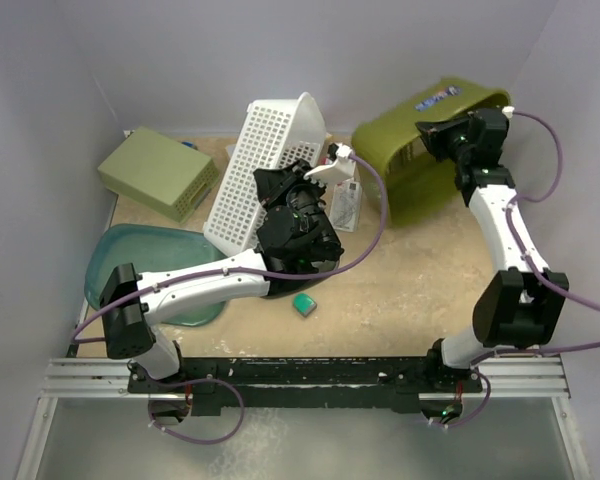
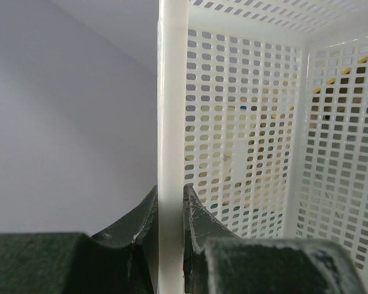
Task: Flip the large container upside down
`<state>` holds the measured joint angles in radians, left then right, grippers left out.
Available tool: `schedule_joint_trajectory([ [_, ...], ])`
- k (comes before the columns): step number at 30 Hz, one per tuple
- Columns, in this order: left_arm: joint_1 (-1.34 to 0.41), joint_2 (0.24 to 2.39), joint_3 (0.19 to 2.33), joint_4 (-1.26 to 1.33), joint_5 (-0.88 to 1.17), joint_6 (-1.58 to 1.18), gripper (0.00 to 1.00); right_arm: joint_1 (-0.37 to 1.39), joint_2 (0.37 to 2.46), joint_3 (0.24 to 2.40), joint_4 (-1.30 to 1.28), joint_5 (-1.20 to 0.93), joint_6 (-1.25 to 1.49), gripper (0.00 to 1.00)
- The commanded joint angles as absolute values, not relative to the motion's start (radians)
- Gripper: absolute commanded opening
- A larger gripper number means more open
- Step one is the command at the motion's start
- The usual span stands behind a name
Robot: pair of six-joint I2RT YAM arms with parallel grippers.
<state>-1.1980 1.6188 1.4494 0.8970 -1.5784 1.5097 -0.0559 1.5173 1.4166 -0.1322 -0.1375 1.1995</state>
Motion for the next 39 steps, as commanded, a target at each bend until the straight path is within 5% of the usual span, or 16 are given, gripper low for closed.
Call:
schedule_joint_trajectory([
  [1, -1.198, 1.562, 1.444, 0.895, -1.607, 1.472, 0.0, -0.039, 1.561, 1.337, 0.61, -0.233, 1.422, 0.0],
  [8, -1.202, 1.567, 1.439, 0.883, -1.617, 1.46, 0.0, -0.025, 1.521, 1.099, 0.923, -0.064, 1.41, 0.0],
  [18, -1.208, 1.611, 1.453, 0.854, -1.61, 1.429, 0.0, -0.017, 1.562, 0.559, 1.76, 0.147, 1.491, 0.0],
  [29, -1.235, 1.645, 1.458, 0.846, -1.623, 1.42, 0.0, -0.009, 1.354, 0.13, 1.785, 0.173, 1.526, 0.0],
  [39, -1.243, 1.649, 1.434, 0.865, -1.621, 1.431, 0.0, -0.009, 1.183, -0.123, 1.647, 0.032, 1.532, 0.15],
])
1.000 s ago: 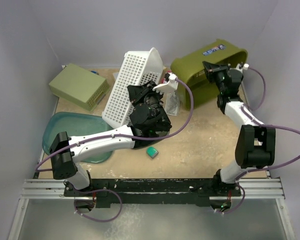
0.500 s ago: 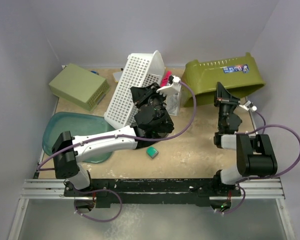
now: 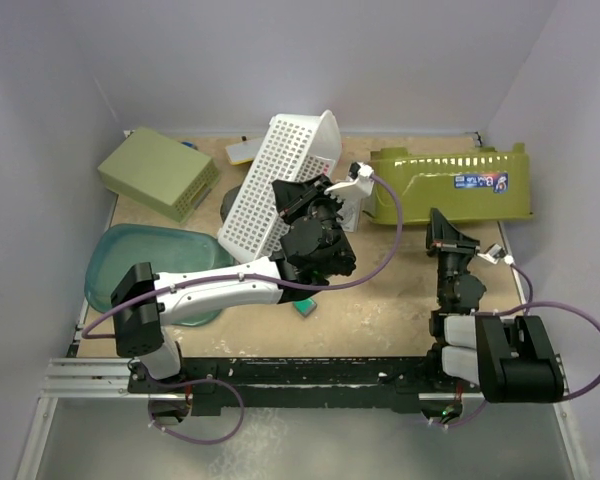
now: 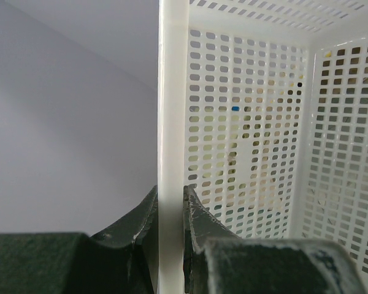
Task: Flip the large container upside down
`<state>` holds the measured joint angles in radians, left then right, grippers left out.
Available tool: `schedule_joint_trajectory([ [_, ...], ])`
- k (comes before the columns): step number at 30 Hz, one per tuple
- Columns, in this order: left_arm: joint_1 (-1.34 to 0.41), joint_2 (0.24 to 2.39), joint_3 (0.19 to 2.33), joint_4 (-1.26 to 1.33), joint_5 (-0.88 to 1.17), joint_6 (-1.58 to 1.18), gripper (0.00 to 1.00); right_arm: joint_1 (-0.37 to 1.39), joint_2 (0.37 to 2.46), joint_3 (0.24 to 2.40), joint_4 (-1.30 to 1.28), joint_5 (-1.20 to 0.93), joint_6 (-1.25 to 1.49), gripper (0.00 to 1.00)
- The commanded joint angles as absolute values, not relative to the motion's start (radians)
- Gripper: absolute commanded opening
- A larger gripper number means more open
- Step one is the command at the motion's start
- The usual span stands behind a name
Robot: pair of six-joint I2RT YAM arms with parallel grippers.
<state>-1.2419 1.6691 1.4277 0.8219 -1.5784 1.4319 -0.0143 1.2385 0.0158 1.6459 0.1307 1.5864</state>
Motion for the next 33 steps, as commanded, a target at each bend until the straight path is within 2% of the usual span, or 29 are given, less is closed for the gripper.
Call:
schedule_joint_trajectory([
  [1, -1.243, 1.647, 1.431, 0.865, -1.623, 1.43, 0.0, -0.008, 1.154, -0.123, 1.625, 0.035, 1.527, 0.18],
  [6, -1.244, 1.631, 1.421, 0.837, -1.634, 1.406, 0.0, -0.004, 0.988, -0.123, 1.363, 0.041, 1.54, 0.32],
  [8, -1.244, 1.63, 1.419, 0.83, -1.64, 1.401, 0.0, -0.003, 0.897, -0.122, 1.209, 0.035, 1.585, 0.33],
  [10, -1.244, 1.629, 1.416, 0.83, -1.642, 1.398, 0.0, -0.003, 0.782, -0.116, 1.018, 0.033, 1.627, 0.33],
  [13, -1.244, 1.63, 1.413, 0.826, -1.643, 1.394, 0.0, -0.003, 0.555, -0.047, 0.576, 0.052, 1.636, 0.4],
  [15, -1.244, 1.629, 1.413, 0.824, -1.643, 1.392, 0.0, -0.002, 0.446, 0.038, 0.232, 0.104, 1.636, 0.54],
  [18, -1.244, 1.63, 1.412, 0.813, -1.639, 1.376, 0.0, -0.003, 0.391, 0.093, 0.043, 0.14, 1.627, 0.69],
  [21, -1.244, 1.632, 1.417, 0.775, -1.634, 1.345, 0.0, -0.002, 0.433, 0.097, 0.045, 0.127, 1.641, 0.74],
  [25, -1.244, 1.631, 1.417, 0.773, -1.631, 1.344, 0.0, -0.003, 0.576, 0.115, 0.179, 0.132, 1.619, 0.74],
  [33, -1.258, 1.62, 1.412, 0.739, -1.643, 1.324, 0.0, -0.005, 1.035, 0.294, 0.43, 0.141, 1.5, 0.76],
])
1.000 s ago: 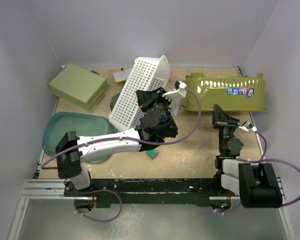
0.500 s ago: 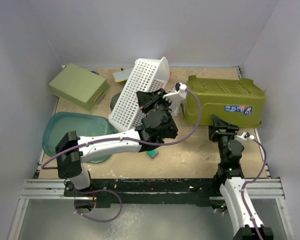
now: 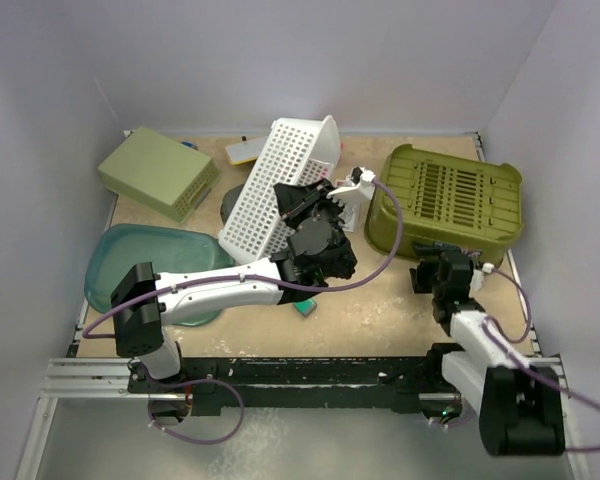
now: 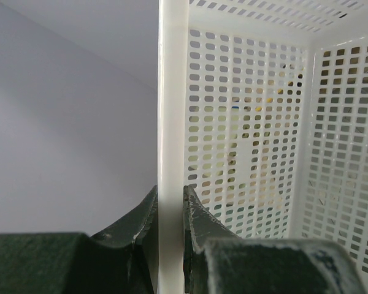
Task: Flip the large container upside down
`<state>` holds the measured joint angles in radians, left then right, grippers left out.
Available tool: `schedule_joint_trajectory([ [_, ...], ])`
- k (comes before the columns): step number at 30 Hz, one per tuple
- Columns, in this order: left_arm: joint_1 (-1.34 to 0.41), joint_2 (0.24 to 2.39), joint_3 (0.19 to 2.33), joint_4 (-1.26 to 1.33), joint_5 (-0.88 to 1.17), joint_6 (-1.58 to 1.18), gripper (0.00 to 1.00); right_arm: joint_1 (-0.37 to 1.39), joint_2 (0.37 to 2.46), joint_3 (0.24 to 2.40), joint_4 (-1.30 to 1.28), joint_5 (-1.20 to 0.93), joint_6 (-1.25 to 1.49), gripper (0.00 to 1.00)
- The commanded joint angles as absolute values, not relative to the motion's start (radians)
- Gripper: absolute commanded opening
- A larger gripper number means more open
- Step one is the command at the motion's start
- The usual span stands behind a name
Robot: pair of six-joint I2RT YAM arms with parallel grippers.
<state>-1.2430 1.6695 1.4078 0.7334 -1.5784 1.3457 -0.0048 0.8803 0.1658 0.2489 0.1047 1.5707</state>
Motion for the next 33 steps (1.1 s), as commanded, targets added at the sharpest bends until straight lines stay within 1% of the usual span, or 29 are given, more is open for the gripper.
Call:
schedule_joint_trajectory([
  [1, -1.265, 1.622, 1.411, 0.737, -1.643, 1.326, 0.0, -0.005, 1.095, 0.331, 0.459, 0.138, 1.487, 0.76],
  [7, -1.298, 1.634, 1.411, 0.738, -1.647, 1.333, 0.0, -0.005, 1.432, 0.581, 0.594, 0.099, 1.361, 0.77],
  [10, -1.309, 1.636, 1.411, 0.735, -1.656, 1.33, 0.0, -0.016, 1.514, 0.679, 0.559, 0.024, 1.306, 0.77],
  [13, -1.316, 1.636, 1.408, 0.732, -1.665, 1.325, 0.0, -0.017, 1.449, 0.66, 0.53, 0.021, 1.247, 0.77],
  [15, -1.318, 1.636, 1.408, 0.72, -1.666, 1.314, 0.0, -0.018, 1.35, 0.627, 0.46, 0.022, 1.192, 0.77],
  [17, -1.323, 1.637, 1.409, 0.715, -1.665, 1.31, 0.0, -0.018, 1.217, 0.602, 0.321, 0.055, 1.115, 0.78],
  [20, -1.333, 1.646, 1.416, 0.685, -1.654, 1.287, 0.0, -0.055, 1.013, 0.576, 0.084, 0.19, 0.983, 0.88],
  [23, -1.34, 1.676, 1.43, 0.68, -1.637, 1.271, 0.0, -0.113, 0.889, 0.541, 0.033, 0.249, 0.827, 0.9],
  [25, -1.342, 1.697, 1.436, 0.684, -1.624, 1.265, 0.0, -0.151, 0.893, 0.558, -0.003, 0.25, 0.736, 0.9],
  [27, -1.346, 1.715, 1.442, 0.692, -1.613, 1.255, 0.0, -0.18, 0.948, 0.596, -0.028, 0.262, 0.628, 0.92],
  [29, -1.352, 1.727, 1.448, 0.687, -1.607, 1.245, 0.0, -0.194, 1.002, 0.626, -0.037, 0.323, 0.544, 0.94],
  [31, -1.361, 1.737, 1.457, 0.683, -1.609, 1.237, 0.0, -0.203, 1.042, 0.636, 0.0, 0.376, 0.491, 0.94],
  [33, -1.367, 1.743, 1.465, 0.663, -1.607, 1.218, 0.0, -0.208, 1.087, 0.644, 0.093, 0.384, 0.448, 0.94],
])
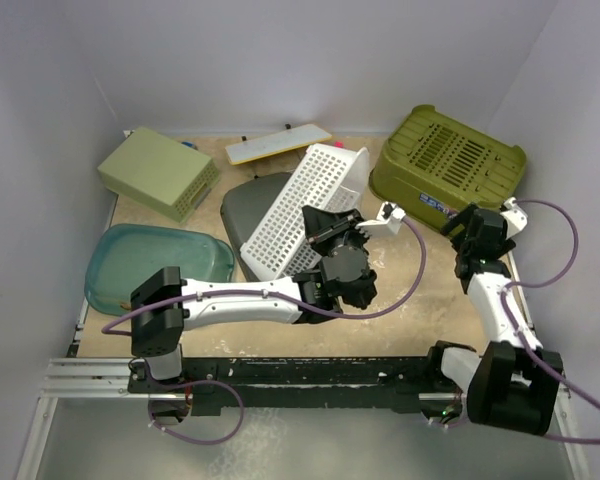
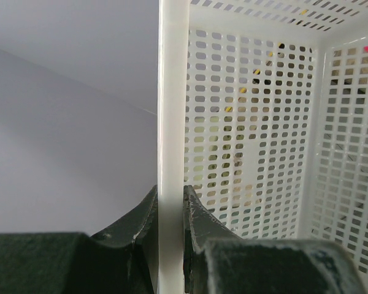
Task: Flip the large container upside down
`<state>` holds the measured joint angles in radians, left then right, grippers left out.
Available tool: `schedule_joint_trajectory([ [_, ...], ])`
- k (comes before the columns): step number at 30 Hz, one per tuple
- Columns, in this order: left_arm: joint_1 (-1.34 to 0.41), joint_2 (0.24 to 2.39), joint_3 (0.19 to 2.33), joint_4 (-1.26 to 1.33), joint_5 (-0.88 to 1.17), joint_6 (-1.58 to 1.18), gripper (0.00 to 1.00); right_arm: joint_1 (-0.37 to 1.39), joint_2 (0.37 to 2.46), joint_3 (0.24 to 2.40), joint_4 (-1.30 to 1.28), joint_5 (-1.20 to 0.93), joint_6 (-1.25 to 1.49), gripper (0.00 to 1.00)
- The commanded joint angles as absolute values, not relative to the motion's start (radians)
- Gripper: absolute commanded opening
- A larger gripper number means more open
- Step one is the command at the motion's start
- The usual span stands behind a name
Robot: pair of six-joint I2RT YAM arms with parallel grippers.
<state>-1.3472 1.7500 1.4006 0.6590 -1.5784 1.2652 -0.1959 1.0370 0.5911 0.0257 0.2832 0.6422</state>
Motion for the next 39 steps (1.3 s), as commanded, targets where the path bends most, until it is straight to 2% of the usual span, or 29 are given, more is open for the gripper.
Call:
schedule_joint_trajectory([
  [1, -1.369, 1.746, 1.469, 0.651, -1.609, 1.208, 0.0, -0.21, 1.112, 0.651, 0.145, 0.371, 0.423, 0.93],
  [7, -1.389, 1.761, 1.477, 0.624, -1.604, 1.198, 0.0, -0.209, 1.308, 0.696, 0.503, 0.204, 0.279, 0.91],
  [11, -1.395, 1.777, 1.481, 0.654, -1.593, 1.219, 0.0, -0.208, 1.433, 0.792, 0.525, 0.016, 0.284, 0.91],
  [15, -1.397, 1.809, 1.503, 0.656, -1.586, 1.225, 0.0, -0.206, 1.429, 0.814, 0.518, -0.132, 0.312, 0.93],
  [20, -1.411, 1.872, 1.544, 0.69, -1.567, 1.269, 0.0, -0.204, 1.346, 0.949, 0.236, -0.28, 0.406, 0.94],
  [22, -1.418, 1.906, 1.56, 0.728, -1.562, 1.302, 0.0, -0.203, 1.308, 1.014, 0.087, -0.276, 0.537, 0.96],
  [25, -1.426, 1.975, 1.574, 0.85, -1.561, 1.427, 0.0, -0.205, 1.308, 1.218, -0.274, -0.239, 0.608, 0.96],
  [28, -1.431, 2.089, 1.588, 1.087, -1.567, 1.642, 0.0, -0.208, 1.317, 1.368, -0.545, -0.115, 0.625, 0.98],
  [32, -1.441, 2.263, 1.662, 1.378, -1.57, 1.893, 0.0, -0.208, 1.25, 1.454, -0.645, -0.054, 0.571, 1.0],
  [38, -1.472, 2.39, 1.783, 1.365, -1.629, 1.874, 0.0, -0.208, 1.165, 1.582, -0.707, -0.001, 0.517, 1.0],
  [39, -1.476, 2.404, 1.809, 1.358, -1.641, 1.871, 0.11, -0.208, 1.158, 1.602, -0.719, 0.004, 0.511, 1.0],
])
